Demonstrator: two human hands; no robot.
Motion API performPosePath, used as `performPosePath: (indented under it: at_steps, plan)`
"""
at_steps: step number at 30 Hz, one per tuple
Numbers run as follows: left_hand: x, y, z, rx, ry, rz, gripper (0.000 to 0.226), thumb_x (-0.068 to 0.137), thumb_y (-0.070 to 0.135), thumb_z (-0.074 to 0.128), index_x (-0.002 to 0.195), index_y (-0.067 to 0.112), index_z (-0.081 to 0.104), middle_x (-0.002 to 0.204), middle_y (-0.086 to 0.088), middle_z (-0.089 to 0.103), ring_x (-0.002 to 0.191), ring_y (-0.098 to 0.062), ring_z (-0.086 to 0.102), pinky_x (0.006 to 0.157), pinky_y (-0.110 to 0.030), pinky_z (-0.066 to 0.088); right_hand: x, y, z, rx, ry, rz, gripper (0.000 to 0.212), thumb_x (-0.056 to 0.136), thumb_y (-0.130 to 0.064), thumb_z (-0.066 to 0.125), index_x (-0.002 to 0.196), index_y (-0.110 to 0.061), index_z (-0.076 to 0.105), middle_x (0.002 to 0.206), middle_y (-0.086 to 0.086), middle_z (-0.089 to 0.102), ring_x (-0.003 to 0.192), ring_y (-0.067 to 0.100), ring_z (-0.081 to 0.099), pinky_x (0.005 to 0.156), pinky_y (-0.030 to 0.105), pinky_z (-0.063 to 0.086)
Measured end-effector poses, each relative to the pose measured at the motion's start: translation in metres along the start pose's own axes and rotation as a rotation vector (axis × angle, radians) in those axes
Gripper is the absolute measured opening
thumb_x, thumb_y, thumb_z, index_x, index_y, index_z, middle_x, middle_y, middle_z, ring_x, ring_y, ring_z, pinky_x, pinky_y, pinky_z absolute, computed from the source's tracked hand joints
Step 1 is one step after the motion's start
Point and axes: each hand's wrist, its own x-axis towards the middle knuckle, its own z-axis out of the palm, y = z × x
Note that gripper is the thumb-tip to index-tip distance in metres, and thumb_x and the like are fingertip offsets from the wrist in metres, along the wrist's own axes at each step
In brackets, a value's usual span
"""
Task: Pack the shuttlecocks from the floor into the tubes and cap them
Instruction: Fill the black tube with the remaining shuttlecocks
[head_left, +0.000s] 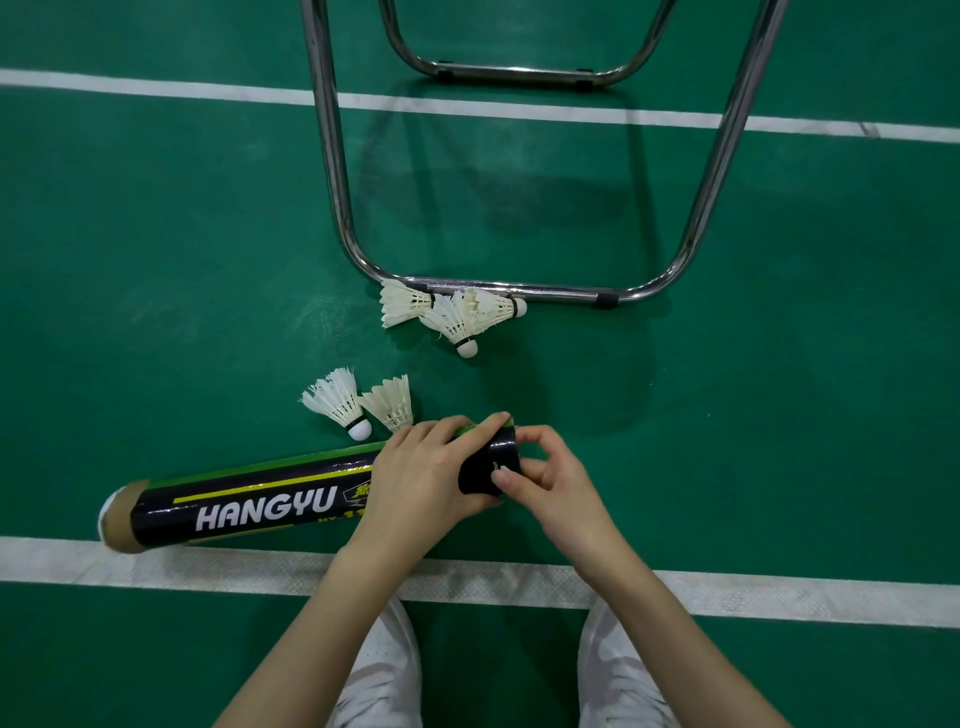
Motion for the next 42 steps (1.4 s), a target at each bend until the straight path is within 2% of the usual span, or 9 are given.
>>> performPosePath:
  at_steps: [5, 10, 15, 18, 22, 27, 33, 36, 42]
  plan:
    - [-0.002, -0.010, -0.004, -0.018, -0.005, -0.005, 0.078, 0.056, 0.051, 0.079, 0.128, 0.037, 0.050, 0.102, 0.005, 0.066, 0.087, -0.020, 0.064, 0.073, -0.032, 0.049, 0.009, -0.001, 0.000, -0.079, -0.121, 0.006, 0.023, 0.089, 0.004, 0.053, 0.105, -0.011, 0.047, 0.081, -0.001, 0.070, 0.078, 0.004, 0.063, 0.076, 0.015, 0.049]
    - [-0.008, -0.028, -0.011, -0.032, -0.008, -0.032, 0.084, 0.054, 0.052, 0.080, 0.130, 0.038, 0.045, 0.104, 0.005, 0.065, 0.088, -0.022, 0.062, 0.075, -0.034, 0.048, 0.020, -0.008, 0.000, -0.221, -0.093, -0.083, 0.020, 0.085, -0.002, 0.061, 0.090, -0.021, 0.057, 0.090, -0.003, 0.065, 0.084, -0.003, 0.061, 0.080, 0.014, 0.047]
    - [-0.016, -0.055, -0.019, -0.016, -0.021, -0.063, 0.087, 0.055, 0.052, 0.080, 0.132, 0.037, 0.043, 0.105, 0.003, 0.065, 0.089, -0.024, 0.062, 0.076, -0.035, 0.048, 0.038, -0.003, -0.001, -0.300, -0.056, -0.101, 0.012, 0.088, -0.007, 0.060, 0.088, -0.019, 0.059, 0.097, 0.006, 0.067, 0.096, 0.016, 0.062, 0.090, 0.025, 0.045]
    - [-0.025, -0.069, -0.022, -0.014, -0.018, -0.103, 0.087, 0.052, 0.049, 0.083, 0.130, 0.034, 0.048, 0.105, 0.002, 0.065, 0.089, -0.026, 0.062, 0.077, -0.036, 0.048, 0.052, 0.006, 0.004, -0.379, -0.093, -0.097, 0.016, 0.087, -0.005, 0.060, 0.088, -0.020, 0.058, 0.096, 0.003, 0.066, 0.096, 0.018, 0.061, 0.090, 0.023, 0.046]
    - [-0.038, -0.090, -0.027, -0.046, -0.045, -0.161, 0.081, 0.056, 0.052, 0.080, 0.129, 0.032, 0.051, 0.111, 0.001, 0.064, 0.095, -0.026, 0.061, 0.083, -0.039, 0.044, 0.076, 0.009, 0.016, -0.527, -0.133, -0.105, 0.021, 0.086, -0.003, 0.060, 0.105, -0.011, 0.058, 0.103, -0.002, 0.062, 0.095, 0.013, 0.058, 0.083, 0.012, 0.043]
    - [-0.043, -0.108, -0.034, -0.051, -0.060, -0.200, 0.079, 0.057, 0.057, 0.070, 0.130, 0.035, 0.048, 0.112, 0.005, 0.063, 0.098, -0.025, 0.060, 0.082, -0.037, 0.042, 0.105, -0.004, 0.034, -0.702, -0.173, -0.100, 0.042, 0.088, -0.012, 0.060, 0.127, -0.023, 0.050, 0.126, -0.007, 0.051, 0.117, 0.008, 0.046, 0.088, 0.019, 0.038]
    - [-0.045, -0.119, -0.028, -0.067, -0.104, -0.215, 0.081, 0.057, 0.062, 0.064, 0.131, 0.041, 0.041, 0.113, 0.007, 0.063, 0.099, -0.024, 0.060, 0.082, -0.038, 0.043, 0.134, 0.002, 0.052, -0.845, -0.277, -0.094, 0.053, 0.088, -0.007, 0.059, 0.135, -0.026, 0.043, 0.148, -0.003, 0.035, 0.137, 0.014, 0.029, 0.112, 0.040, 0.031]
    - [-0.044, -0.123, -0.027, -0.078, -0.118, -0.230, 0.080, 0.057, 0.063, 0.062, 0.131, 0.040, 0.044, 0.114, 0.007, 0.063, 0.100, -0.024, 0.059, 0.082, -0.038, 0.041, 0.137, 0.009, 0.054, -0.944, -0.330, -0.098, 0.055, 0.089, -0.006, 0.057, 0.136, -0.028, 0.041, 0.148, -0.004, 0.034, 0.137, 0.016, 0.027, 0.113, 0.036, 0.026]
    - [-0.042, -0.128, -0.031, -0.082, -0.119, -0.254, 0.080, 0.058, 0.063, 0.061, 0.132, 0.038, 0.045, 0.116, 0.007, 0.062, 0.103, -0.022, 0.058, 0.083, -0.037, 0.039, 0.135, 0.016, 0.045, -0.936, -0.181, -0.085, 0.034, 0.085, -0.012, 0.065, 0.114, -0.018, 0.049, 0.123, 0.001, 0.051, 0.117, 0.017, 0.043, 0.095, 0.028, 0.037]
